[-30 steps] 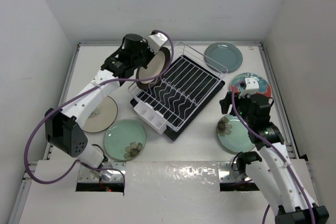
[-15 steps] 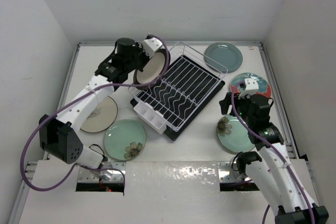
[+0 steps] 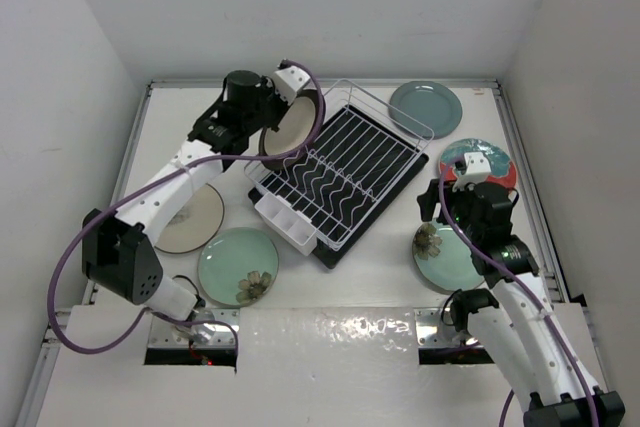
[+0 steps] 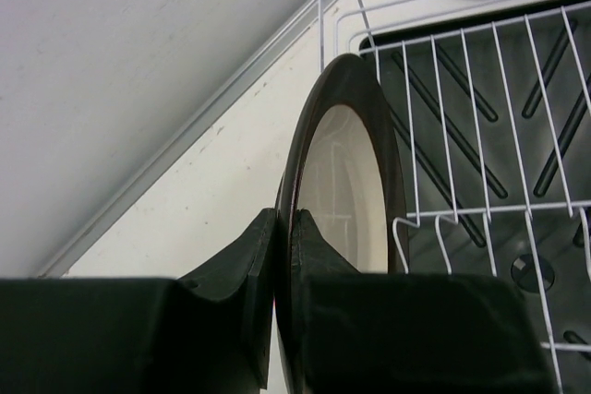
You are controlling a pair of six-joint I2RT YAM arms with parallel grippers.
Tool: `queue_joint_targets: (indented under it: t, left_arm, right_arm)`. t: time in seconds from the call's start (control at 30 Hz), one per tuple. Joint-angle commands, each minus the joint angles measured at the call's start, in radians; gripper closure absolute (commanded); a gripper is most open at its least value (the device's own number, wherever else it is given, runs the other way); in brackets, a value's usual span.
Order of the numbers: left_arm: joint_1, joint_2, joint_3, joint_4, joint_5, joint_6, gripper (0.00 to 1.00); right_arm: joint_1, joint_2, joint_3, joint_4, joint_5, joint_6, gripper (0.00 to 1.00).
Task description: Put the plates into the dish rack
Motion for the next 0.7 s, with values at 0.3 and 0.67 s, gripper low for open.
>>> queue_joint_targets:
  t: [0.3,0.67]
  left_arm:
    - [-0.004,0.022,-0.103,-0.196,-0.129,-0.063,1.00]
    - [-0.002,-0.005,-0.114,-0.232,-0.105,-0.052,1.00]
  right_arm:
    - [0.004,-0.032,-0.032,0.015,0.040,0.003,0.29]
    - [0.004,-0.020,-0.026,0.019,0.037,-0.001,0.29]
